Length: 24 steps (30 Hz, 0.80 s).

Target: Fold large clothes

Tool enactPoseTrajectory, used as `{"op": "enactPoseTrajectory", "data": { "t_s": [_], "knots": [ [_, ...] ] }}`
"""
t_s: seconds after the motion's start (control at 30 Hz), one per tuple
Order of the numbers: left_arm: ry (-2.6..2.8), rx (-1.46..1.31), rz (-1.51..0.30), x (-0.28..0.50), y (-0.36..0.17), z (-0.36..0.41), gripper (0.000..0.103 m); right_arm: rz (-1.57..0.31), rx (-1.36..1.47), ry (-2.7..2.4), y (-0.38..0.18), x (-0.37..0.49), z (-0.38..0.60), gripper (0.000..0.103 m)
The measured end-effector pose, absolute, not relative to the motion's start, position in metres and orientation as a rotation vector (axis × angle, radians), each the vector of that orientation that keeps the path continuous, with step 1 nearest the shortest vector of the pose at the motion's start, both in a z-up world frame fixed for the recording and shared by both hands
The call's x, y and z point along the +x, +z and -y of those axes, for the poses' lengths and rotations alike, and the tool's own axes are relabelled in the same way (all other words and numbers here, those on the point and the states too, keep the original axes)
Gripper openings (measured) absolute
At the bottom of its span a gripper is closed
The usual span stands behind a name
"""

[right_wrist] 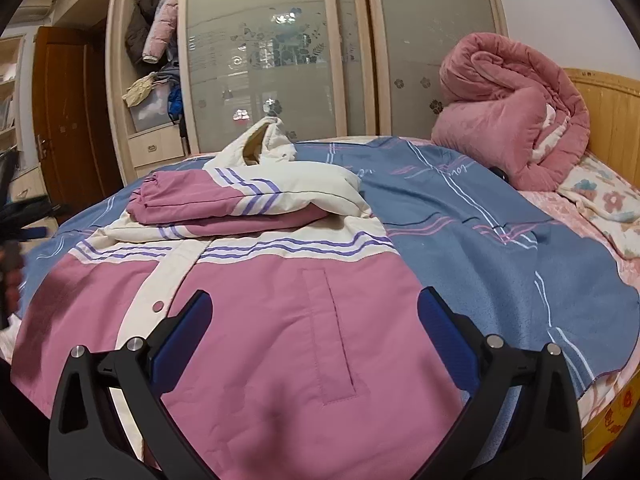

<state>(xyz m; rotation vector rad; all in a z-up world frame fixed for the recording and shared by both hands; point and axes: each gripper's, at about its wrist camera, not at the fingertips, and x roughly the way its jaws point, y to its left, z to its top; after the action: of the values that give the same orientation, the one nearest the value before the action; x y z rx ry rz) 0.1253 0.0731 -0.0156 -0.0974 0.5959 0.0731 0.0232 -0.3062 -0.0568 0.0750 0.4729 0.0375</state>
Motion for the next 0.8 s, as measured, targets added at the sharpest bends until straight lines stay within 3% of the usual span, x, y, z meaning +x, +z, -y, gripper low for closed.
{"op": "enactPoseTrajectory", "data": {
  "t_s": [0.1, 0.2, 0.37, 0.8],
  "knots": [
    [0.088, 0.103, -0.484, 0.063, -0.017, -0.039, 0.101, -0.444, 0.053, 0.057, -0.054, 0.016, 0.300, 0.102],
    [0.080, 0.129, -0.471, 0.037, -0.031, -0.026, 0.101, -0.423, 0.052, 0.063, -0.051, 0.012, 0.294, 0.102],
    [0.081, 0.157, -0.563, 0.055, -0.054, -0.016, 0.101, -0.432, 0.021, 0.087, -0.055, 0.013, 0.279, 0.102],
    [0.056, 0.125, -0.554, 0.053, -0.058, -0.016, 0.101, -0.451, -0.033, 0.091, -0.062, 0.016, 0.263, 0.102]
  ]
}}
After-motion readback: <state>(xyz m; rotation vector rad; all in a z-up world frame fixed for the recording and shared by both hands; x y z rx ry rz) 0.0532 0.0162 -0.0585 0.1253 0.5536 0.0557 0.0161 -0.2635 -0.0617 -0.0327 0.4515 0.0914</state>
